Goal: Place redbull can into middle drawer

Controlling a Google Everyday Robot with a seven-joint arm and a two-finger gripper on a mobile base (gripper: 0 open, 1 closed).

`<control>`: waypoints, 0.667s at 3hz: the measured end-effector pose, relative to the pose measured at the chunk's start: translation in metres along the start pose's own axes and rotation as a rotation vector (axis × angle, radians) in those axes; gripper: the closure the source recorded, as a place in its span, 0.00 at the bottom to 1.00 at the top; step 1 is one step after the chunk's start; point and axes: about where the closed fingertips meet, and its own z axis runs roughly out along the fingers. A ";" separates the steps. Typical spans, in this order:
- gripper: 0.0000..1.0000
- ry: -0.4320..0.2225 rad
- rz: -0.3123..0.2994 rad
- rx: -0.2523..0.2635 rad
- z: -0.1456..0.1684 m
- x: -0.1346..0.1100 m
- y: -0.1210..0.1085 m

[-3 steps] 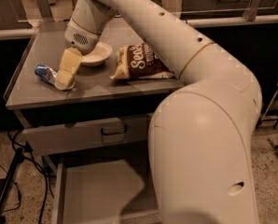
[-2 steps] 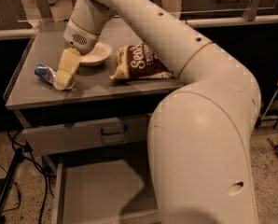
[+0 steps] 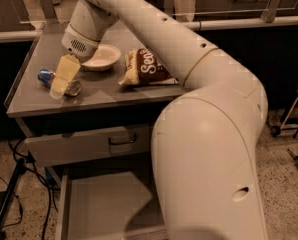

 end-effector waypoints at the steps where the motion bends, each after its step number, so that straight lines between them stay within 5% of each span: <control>1: 0.00 -0.008 -0.012 -0.024 0.013 -0.006 0.002; 2: 0.00 -0.015 -0.023 -0.055 0.027 -0.010 0.005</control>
Offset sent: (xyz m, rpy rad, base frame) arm -0.0134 0.0309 -0.0217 0.0288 0.0543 0.0744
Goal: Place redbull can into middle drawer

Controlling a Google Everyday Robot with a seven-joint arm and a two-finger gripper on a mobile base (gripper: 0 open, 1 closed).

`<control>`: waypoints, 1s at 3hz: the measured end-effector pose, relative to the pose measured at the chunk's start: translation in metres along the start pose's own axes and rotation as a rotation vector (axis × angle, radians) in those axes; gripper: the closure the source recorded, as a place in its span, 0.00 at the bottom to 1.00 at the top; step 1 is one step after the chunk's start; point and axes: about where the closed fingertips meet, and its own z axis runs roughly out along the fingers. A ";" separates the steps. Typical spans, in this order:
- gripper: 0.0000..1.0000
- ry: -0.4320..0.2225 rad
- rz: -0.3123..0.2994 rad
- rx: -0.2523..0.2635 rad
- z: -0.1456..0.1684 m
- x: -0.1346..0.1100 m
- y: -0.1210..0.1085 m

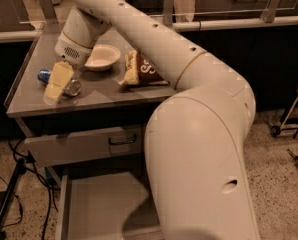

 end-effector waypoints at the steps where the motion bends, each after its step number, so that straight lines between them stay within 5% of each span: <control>1: 0.00 0.005 -0.012 -0.004 0.003 -0.002 -0.003; 3: 0.06 -0.003 -0.028 0.019 0.002 -0.004 -0.006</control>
Offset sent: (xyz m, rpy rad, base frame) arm 0.0097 0.0012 0.0068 0.0215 -0.0718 0.0028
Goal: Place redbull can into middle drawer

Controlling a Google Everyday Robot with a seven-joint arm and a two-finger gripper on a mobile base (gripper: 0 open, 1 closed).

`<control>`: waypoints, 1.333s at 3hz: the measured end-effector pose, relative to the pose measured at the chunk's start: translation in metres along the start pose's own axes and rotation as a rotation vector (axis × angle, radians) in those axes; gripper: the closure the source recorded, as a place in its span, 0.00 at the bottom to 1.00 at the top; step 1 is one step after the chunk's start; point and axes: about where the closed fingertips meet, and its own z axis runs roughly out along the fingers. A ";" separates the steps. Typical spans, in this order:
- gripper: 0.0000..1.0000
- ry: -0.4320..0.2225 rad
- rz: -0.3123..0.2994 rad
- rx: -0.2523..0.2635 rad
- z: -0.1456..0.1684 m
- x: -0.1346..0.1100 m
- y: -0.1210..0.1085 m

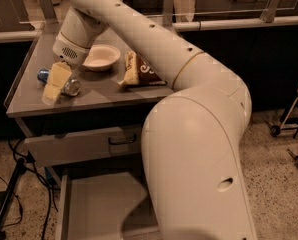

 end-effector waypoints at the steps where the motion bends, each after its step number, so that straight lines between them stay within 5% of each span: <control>1: 0.25 0.000 0.000 0.000 0.000 0.000 0.000; 4: 0.95 0.000 0.000 0.000 0.000 0.000 0.000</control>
Offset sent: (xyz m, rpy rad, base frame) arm 0.0000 0.0000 0.0000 0.0000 0.0000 0.0000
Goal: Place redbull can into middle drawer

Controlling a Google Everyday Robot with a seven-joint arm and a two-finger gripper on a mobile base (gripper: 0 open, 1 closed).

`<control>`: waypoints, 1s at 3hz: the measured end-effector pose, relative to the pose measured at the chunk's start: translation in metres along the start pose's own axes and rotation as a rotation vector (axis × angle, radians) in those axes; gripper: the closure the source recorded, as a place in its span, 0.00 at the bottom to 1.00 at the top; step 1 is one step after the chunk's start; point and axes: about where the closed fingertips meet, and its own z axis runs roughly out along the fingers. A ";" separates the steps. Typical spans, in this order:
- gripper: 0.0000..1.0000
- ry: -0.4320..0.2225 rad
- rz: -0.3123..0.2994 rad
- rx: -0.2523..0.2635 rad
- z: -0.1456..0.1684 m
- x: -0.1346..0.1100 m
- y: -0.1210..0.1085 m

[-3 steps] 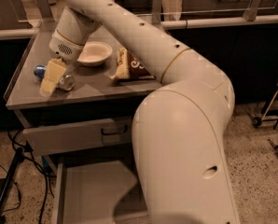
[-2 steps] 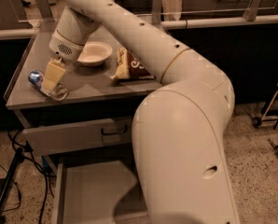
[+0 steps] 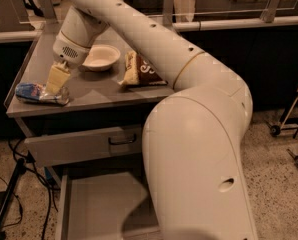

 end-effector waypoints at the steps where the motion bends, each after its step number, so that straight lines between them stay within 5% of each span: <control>1: 1.00 0.000 0.000 0.000 -0.001 -0.001 0.000; 3: 1.00 -0.009 -0.009 0.026 -0.025 -0.007 0.008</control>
Offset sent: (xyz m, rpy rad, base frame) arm 0.0000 0.0000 0.0000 0.0000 0.0000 0.0000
